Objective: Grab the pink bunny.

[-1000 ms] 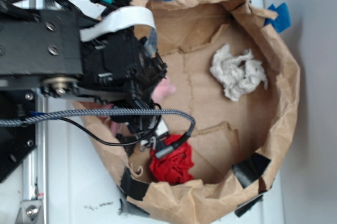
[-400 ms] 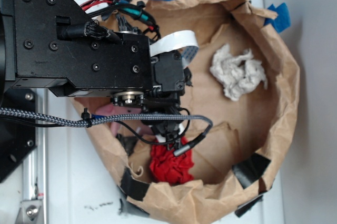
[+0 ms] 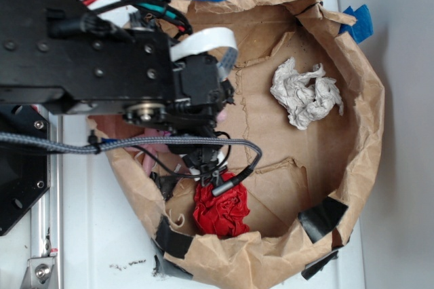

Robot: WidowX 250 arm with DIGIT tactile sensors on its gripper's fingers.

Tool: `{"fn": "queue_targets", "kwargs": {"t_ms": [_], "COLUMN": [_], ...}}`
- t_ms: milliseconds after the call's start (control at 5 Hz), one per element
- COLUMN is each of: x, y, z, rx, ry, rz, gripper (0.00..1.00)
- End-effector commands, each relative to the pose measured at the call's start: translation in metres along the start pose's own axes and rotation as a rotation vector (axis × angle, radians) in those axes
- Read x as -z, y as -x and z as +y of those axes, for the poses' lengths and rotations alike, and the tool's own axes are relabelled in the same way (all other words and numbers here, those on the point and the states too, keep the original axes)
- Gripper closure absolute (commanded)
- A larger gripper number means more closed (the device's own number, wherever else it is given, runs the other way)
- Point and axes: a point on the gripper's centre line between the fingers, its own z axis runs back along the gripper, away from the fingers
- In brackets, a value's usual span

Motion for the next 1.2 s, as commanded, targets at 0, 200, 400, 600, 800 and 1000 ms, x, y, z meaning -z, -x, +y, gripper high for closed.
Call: {"fn": "queue_targets", "kwargs": {"t_ms": [0, 200, 400, 600, 800, 1000], "x": [-0.006, 0.003, 0.014, 0.023, 0.036, 0.04], "y": [0.005, 0.002, -0.003, -0.005, -0.005, -0.004], "z": [0.012, 0.023, 0.032, 0.034, 0.028, 0.023], "rx": [-0.014, -0.042, -0.052, -0.056, -0.024, -0.002], "ry": [-0.005, -0.03, -0.041, -0.059, -0.066, -0.068], "rz": [-0.023, -0.008, -0.003, -0.004, -0.019, -0.009], "gripper": [0.0, 0.0, 0.0, 0.0, 0.0, 0.0]}}
